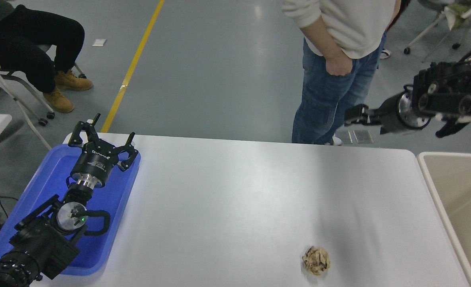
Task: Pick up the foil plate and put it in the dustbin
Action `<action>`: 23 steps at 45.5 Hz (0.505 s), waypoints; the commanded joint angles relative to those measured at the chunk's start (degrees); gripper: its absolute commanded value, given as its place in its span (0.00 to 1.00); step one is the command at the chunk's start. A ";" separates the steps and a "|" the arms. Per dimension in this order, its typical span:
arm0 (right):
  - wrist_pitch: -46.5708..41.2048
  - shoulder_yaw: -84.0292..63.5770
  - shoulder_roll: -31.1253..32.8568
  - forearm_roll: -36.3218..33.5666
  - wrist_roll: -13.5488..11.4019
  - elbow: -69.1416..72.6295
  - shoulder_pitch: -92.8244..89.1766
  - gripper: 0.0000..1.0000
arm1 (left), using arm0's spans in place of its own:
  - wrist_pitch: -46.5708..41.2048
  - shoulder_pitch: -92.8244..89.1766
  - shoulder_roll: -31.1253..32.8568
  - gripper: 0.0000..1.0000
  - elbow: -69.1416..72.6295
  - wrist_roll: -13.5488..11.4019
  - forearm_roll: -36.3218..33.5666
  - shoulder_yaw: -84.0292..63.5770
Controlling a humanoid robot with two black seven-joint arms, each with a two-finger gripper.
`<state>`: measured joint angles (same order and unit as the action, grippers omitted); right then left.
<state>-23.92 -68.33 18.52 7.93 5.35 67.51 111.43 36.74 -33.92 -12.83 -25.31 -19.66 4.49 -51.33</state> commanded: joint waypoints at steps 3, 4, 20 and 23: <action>-10.44 -3.56 -2.78 0.15 -0.07 10.18 11.70 1.00 | 0.00 0.00 0.00 1.00 0.00 0.06 0.00 0.00; -11.23 -3.56 -2.78 0.15 -0.07 10.45 12.31 1.00 | 0.00 0.00 0.00 1.00 0.00 -0.03 0.00 0.00; -14.23 -3.65 -3.13 0.33 -0.16 11.59 14.78 1.00 | 0.00 0.00 0.00 1.00 0.00 -0.03 0.00 0.00; -14.23 -3.56 -3.13 0.59 -0.34 11.59 14.69 1.00 | 0.00 0.00 0.00 1.00 0.00 -0.03 0.00 0.00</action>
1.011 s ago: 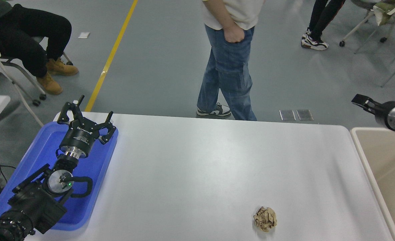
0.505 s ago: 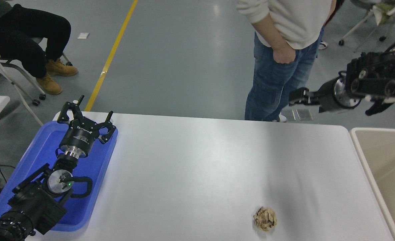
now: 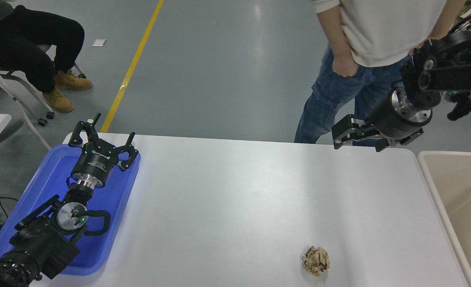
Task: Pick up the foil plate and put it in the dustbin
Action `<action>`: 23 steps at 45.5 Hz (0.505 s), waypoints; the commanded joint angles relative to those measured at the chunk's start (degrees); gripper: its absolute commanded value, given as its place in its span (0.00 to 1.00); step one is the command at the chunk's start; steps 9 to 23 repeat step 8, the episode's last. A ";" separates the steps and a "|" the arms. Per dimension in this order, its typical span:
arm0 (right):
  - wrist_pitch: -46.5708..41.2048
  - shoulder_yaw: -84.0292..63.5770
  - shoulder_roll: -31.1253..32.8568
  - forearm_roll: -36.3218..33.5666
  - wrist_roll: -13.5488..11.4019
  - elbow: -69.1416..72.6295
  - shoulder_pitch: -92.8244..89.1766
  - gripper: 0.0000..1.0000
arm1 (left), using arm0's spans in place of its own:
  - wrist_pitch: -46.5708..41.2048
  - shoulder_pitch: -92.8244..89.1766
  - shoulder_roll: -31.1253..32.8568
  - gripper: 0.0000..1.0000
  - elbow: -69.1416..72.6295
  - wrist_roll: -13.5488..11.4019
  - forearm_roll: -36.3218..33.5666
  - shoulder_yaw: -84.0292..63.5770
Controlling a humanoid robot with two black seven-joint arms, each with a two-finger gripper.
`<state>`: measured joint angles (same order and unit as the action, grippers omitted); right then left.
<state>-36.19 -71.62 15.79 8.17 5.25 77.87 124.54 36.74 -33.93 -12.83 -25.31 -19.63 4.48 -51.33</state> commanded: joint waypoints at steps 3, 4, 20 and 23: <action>-1.96 -0.36 -0.76 0.35 -0.24 1.23 1.50 1.00 | 0.00 0.00 0.00 1.00 0.00 0.03 0.01 0.00; -1.96 -0.28 -0.94 0.35 -0.33 1.23 1.50 1.00 | 0.00 0.00 0.00 1.00 0.00 0.03 0.01 0.00; -1.96 -0.28 -1.20 0.35 -0.33 1.23 1.50 1.00 | 0.00 0.00 0.00 1.00 0.00 -0.06 0.01 0.00; -1.96 -0.28 -1.20 0.35 -0.33 1.23 1.50 1.00 | 0.00 0.00 0.00 1.00 0.00 -0.06 0.01 0.00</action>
